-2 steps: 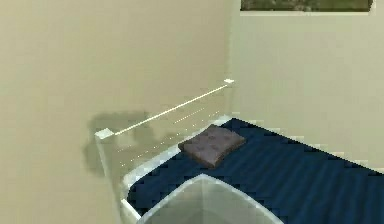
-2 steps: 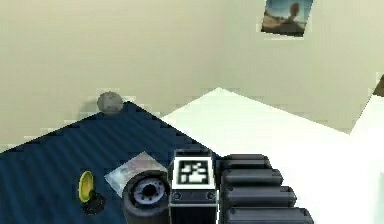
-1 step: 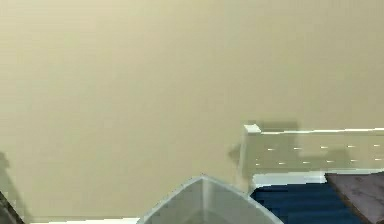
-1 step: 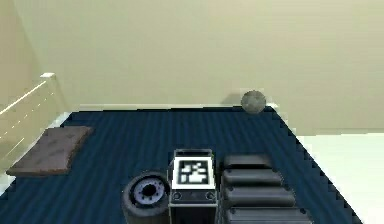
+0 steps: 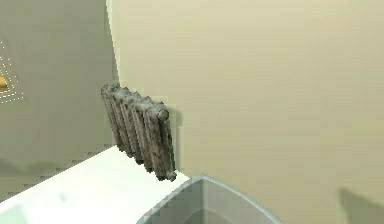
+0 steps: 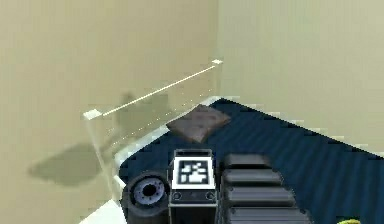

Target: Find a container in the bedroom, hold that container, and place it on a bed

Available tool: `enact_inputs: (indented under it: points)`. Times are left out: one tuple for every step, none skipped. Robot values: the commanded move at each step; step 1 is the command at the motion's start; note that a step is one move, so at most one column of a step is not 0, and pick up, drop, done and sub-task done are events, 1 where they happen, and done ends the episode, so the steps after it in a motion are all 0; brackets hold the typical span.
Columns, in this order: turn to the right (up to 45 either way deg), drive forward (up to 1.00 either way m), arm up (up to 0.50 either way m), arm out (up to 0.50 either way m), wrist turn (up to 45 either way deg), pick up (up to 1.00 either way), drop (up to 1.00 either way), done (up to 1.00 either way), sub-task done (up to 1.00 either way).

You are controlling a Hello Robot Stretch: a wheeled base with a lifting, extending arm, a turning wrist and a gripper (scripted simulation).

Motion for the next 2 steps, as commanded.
enact_inputs:
  points:
    - [-3.0, 0.0, 0.0, 0.0, 0.0, 0.0, 0.0, 0.0, 0.0]
    - [45.0, 0.0, 0.0, 0.0, 0.0, 0.0, 0.0, 0.0, 0.0]
